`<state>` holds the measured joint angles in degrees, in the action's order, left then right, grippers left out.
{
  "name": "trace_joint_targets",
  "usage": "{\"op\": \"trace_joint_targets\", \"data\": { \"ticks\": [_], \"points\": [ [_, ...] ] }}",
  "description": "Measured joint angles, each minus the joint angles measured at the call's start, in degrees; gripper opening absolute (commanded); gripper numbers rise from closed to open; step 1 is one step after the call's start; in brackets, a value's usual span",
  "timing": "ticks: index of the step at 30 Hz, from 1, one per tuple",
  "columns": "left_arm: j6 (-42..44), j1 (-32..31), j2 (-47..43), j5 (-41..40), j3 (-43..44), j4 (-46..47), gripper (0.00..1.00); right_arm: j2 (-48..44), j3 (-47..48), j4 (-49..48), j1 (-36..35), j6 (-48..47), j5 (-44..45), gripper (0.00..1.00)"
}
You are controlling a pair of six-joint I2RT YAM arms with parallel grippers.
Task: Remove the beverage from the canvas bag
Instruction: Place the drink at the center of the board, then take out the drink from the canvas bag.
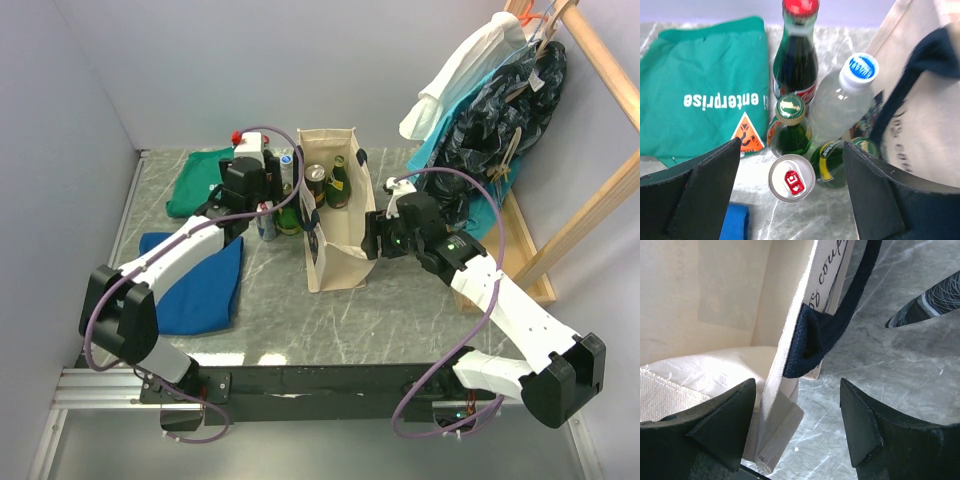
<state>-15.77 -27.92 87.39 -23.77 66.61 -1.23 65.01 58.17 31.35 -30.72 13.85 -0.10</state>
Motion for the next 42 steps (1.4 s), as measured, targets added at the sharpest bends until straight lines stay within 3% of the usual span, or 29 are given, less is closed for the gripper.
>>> {"op": "trace_joint_targets", "data": {
  "ticks": [9, 18, 28, 42],
  "points": [
    [0.09, 0.00, -1.22, 5.07, 6.08, -4.24, 0.89, 0.00, -0.11, -0.24, -0.57, -1.38, -0.70, 0.74],
    [0.52, -0.02, -0.66, 17.66, 16.94, -10.49, 0.89, 0.44, -0.13, -0.50, -1.09, -2.64, -1.84, 0.74],
    [2.64, -3.41, 9.94, 27.17, 32.96, -16.31, 0.91, 0.90, -0.13, -0.70, -1.44, -2.89, -2.10, 0.74],
    [3.21, -6.51, 20.37, 30.25, 38.49, -20.52, 0.91, 1.27, -0.13, -0.92, -1.66, -3.06, -2.14, 0.74]
  ]
}}
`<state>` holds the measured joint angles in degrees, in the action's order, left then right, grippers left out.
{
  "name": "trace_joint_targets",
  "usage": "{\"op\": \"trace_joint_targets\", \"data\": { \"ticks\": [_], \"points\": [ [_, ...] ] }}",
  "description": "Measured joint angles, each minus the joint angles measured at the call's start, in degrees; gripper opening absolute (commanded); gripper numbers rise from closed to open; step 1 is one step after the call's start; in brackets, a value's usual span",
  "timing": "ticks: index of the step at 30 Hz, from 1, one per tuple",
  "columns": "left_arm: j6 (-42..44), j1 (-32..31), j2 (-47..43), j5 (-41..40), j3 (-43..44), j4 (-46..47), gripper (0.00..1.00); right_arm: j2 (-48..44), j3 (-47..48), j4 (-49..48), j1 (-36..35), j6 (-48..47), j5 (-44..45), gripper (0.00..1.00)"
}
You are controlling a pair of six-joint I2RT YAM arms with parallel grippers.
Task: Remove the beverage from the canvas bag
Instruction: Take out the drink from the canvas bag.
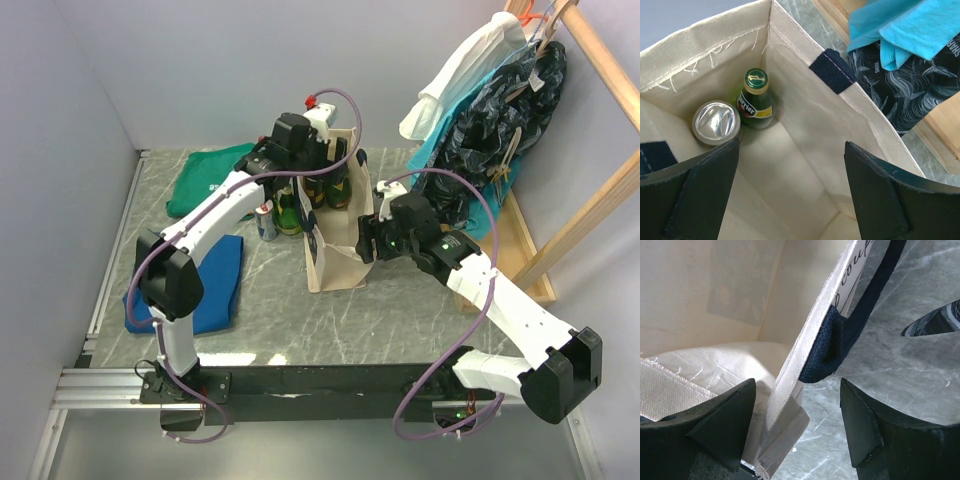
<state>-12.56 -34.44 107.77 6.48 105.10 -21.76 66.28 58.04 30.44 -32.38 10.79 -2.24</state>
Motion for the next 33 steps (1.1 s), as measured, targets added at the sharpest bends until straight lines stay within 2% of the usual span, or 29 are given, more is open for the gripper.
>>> {"op": "trace_joint_targets", "data": {
  "ticks": [10, 21, 33],
  "points": [
    [-0.04, -0.02, 5.16, -0.42, 4.26, 1.57, 0.91, 0.00, 0.00, -0.02, -0.07, 0.00, 0.04, 0.74],
    [-0.26, -0.11, 7.80, -4.11, 4.61, 3.96, 0.87, 0.00, 0.00, 0.00, -0.11, 0.02, 0.26, 0.74],
    [-0.35, -0.11, 9.94, -5.49, 4.76, 9.03, 0.87, 0.00, 0.00, 0.04, -0.11, 0.02, 0.31, 0.74]
  ]
}}
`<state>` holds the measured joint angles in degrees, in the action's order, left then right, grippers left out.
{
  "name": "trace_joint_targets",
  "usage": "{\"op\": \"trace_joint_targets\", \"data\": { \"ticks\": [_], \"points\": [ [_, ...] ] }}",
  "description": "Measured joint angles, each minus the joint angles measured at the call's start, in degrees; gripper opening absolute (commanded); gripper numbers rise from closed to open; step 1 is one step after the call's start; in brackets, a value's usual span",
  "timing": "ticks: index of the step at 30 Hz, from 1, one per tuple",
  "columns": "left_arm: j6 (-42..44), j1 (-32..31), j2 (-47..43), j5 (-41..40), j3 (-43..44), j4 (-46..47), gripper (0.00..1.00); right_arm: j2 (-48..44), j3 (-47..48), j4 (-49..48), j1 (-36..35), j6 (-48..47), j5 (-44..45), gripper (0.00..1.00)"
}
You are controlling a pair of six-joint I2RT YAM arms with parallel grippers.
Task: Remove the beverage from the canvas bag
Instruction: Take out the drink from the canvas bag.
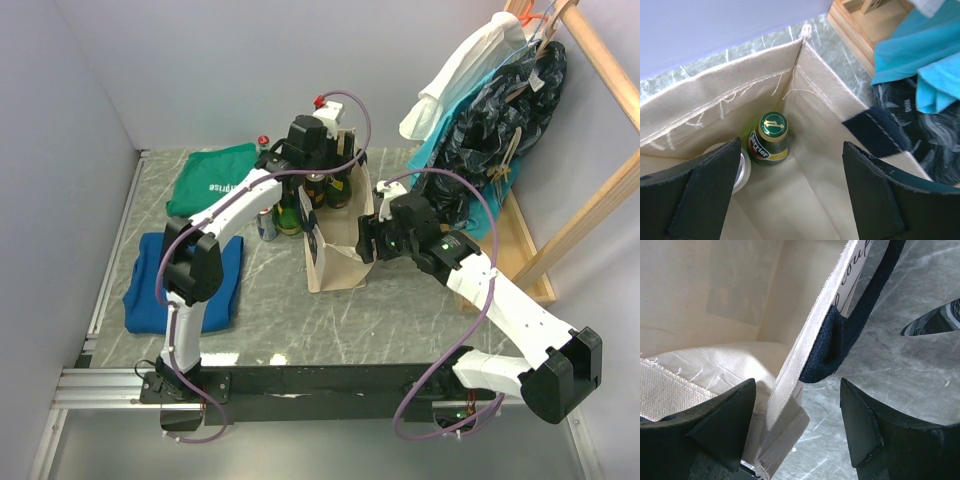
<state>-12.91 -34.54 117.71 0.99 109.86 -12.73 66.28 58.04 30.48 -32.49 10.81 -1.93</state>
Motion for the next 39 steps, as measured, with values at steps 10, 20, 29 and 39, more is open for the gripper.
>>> {"op": "trace_joint_targets", "data": {
  "ticks": [10, 20, 29, 39],
  "points": [
    [0.09, 0.00, 4.28, -2.32, 0.90, 0.61, 0.87, 0.00, 0.00, 0.00, 0.00, 0.00, 0.17, 0.74],
    [0.07, 0.00, 6.05, -3.26, 2.80, 2.45, 0.78, 0.37, 0.00, -0.04, -0.02, 0.00, 0.33, 0.74],
    [-0.09, 0.00, 7.08, -3.50, 3.63, 2.75, 0.72, 0.83, 0.00, -0.26, -0.02, 0.00, 0.44, 0.74],
    [-0.07, 0.00, 7.43, -3.89, 3.63, 3.37, 0.68, 1.18, 0.00, -0.39, -0.02, 0.00, 0.48, 0.74]
  ]
}}
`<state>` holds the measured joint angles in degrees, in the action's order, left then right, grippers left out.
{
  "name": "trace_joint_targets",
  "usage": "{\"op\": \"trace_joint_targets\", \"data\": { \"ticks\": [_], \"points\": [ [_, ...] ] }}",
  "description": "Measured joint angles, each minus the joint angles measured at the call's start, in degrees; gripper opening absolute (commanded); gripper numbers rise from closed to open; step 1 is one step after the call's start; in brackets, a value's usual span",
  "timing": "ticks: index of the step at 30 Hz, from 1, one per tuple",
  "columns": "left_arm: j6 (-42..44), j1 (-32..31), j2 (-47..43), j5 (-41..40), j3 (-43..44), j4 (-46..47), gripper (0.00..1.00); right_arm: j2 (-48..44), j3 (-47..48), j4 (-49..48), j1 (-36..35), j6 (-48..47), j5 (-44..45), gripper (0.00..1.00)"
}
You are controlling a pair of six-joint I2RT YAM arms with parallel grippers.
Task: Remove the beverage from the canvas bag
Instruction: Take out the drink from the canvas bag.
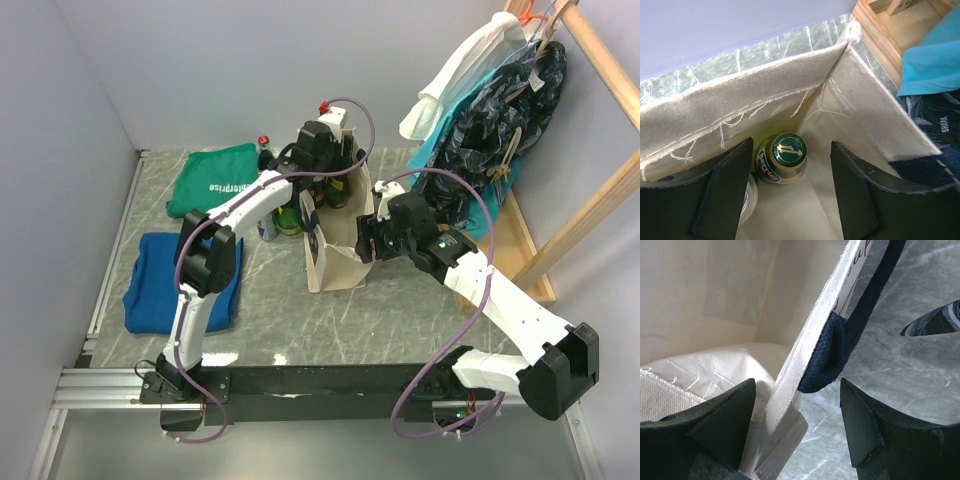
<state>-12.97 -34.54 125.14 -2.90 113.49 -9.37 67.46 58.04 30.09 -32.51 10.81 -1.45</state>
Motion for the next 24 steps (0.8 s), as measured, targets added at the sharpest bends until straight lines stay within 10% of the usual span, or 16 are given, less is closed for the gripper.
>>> {"op": "trace_joint_targets", "data": {
  "ticks": [10, 24],
  "points": [
    [-0.11, 0.00, 0.48, -0.02, 0.00, 0.13, 0.54, -0.48, -0.07, -0.04, -0.24, 0.02, 1.27, 0.74],
    [-0.22, 0.00, 0.52, -1.01, 0.00, 0.13, 0.64, -0.94, -0.31, -0.07, -0.24, 0.02, 1.92, 0.74]
  ]
}}
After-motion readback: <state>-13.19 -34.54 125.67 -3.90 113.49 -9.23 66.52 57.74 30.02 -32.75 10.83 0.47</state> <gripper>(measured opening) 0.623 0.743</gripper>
